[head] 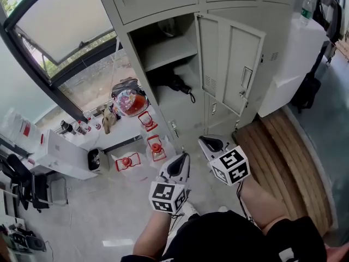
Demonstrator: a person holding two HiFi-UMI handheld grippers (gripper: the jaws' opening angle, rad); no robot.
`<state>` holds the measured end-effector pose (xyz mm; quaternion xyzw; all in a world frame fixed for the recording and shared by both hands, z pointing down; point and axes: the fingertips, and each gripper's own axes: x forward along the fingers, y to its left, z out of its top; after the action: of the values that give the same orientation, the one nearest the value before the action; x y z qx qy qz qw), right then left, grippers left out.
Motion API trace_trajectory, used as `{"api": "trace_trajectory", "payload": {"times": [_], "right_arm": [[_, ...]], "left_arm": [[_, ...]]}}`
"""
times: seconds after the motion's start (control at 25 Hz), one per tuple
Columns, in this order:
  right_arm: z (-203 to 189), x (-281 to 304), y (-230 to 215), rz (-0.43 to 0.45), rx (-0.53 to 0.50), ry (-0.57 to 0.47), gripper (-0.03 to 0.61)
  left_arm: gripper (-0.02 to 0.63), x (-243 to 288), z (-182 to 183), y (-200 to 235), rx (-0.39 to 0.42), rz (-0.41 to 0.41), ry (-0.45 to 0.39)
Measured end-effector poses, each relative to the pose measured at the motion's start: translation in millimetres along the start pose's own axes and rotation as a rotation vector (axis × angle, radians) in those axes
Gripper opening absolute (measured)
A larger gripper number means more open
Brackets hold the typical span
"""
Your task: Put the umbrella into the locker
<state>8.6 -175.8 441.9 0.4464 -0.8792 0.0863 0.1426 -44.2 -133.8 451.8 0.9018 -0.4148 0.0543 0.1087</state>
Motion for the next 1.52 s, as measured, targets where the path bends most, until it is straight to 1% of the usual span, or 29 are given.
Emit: {"api": "trace_trajectory", "payload": {"times": [0.28,0.72,1.08,1.52], "right_arm": [[-10.3,-25.5,-0.6,0.044,-0.013,-0.016,0.054],[-24.5,-54.3,8.1,0.115,-0.023,-0.024,0.054],[-28.1,-75.1,11.4,0.136,-0.034,-0.031,0.054],[-36.6,-86.7,15.5,0.147,-0.036,-0.028,0.054]], "left_arm": [[0.015,-4.0,-6.9,-32.7,0.007,0.031,0.009],[0.015,-15.1,-13.0,-66.6,0.008,0.091,-0.002],[0.015,-21.6,-16.8,-88.5,0.000,0.111,-0.012],[0.015,-27.6,-22.7,-99.9,0.004,0.121,-0.011]]}}
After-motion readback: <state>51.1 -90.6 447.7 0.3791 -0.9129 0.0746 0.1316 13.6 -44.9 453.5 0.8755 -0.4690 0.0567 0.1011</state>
